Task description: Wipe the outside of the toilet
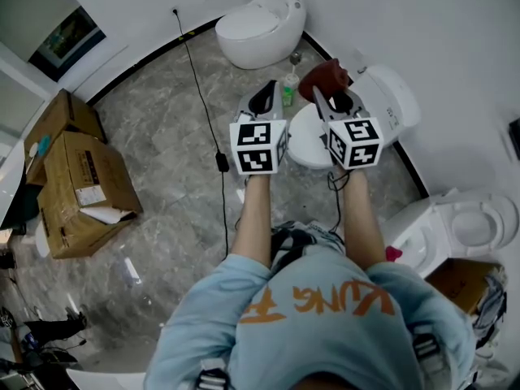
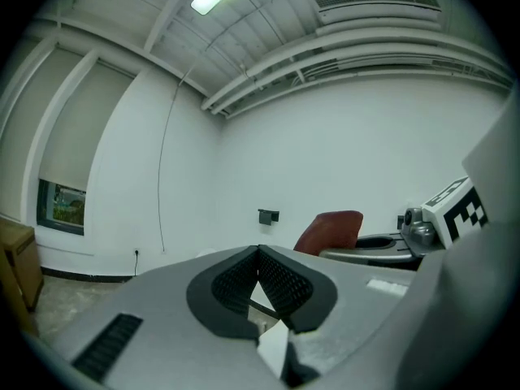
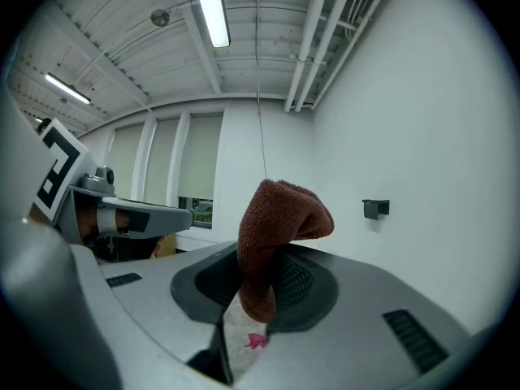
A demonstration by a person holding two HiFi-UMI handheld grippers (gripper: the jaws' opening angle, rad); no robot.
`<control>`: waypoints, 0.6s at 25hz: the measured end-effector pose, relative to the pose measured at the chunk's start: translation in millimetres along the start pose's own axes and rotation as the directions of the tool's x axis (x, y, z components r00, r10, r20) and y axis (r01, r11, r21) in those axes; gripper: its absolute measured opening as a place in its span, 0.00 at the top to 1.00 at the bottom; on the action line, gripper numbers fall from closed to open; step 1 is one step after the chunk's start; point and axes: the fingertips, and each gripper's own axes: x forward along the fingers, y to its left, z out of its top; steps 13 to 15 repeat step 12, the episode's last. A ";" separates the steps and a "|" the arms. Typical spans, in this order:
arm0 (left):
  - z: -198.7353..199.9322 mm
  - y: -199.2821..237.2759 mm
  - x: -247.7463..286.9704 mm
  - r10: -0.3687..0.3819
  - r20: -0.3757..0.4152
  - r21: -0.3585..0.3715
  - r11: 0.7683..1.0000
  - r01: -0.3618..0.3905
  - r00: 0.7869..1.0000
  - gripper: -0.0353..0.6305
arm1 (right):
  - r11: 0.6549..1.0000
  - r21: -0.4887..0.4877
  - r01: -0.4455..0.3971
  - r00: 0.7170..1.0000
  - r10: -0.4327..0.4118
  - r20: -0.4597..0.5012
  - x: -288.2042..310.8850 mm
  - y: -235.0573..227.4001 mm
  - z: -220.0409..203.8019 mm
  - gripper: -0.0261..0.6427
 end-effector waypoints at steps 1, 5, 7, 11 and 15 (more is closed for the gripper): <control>-1.0 -0.5 0.3 -0.004 -0.003 -0.003 1.000 0.004 1.000 0.96 | 1.000 -0.001 0.001 1.000 -0.001 -0.006 0.4 0.4 -0.2 0.84; -1.0 -1.0 -0.8 -0.015 0.001 -0.001 1.000 0.015 1.000 0.96 | 1.000 -0.001 0.006 1.000 -0.006 -0.010 -0.9 0.4 -2.4 0.84; -1.7 -0.3 -1.1 -0.012 0.009 -0.018 1.000 0.012 1.000 0.96 | 1.000 -0.013 -0.007 1.000 0.007 -0.012 0.2 0.2 -3.2 0.84; -1.8 8.8 4.9 -0.013 0.024 -0.039 0.999 0.014 1.000 0.96 | 0.999 -0.037 -0.023 1.000 0.024 0.006 11.7 0.4 2.4 0.84; -2.8 10.8 6.7 -0.016 0.022 -0.041 0.999 0.017 1.000 0.96 | 0.999 -0.039 -0.023 1.000 0.023 0.012 13.9 0.4 3.5 0.84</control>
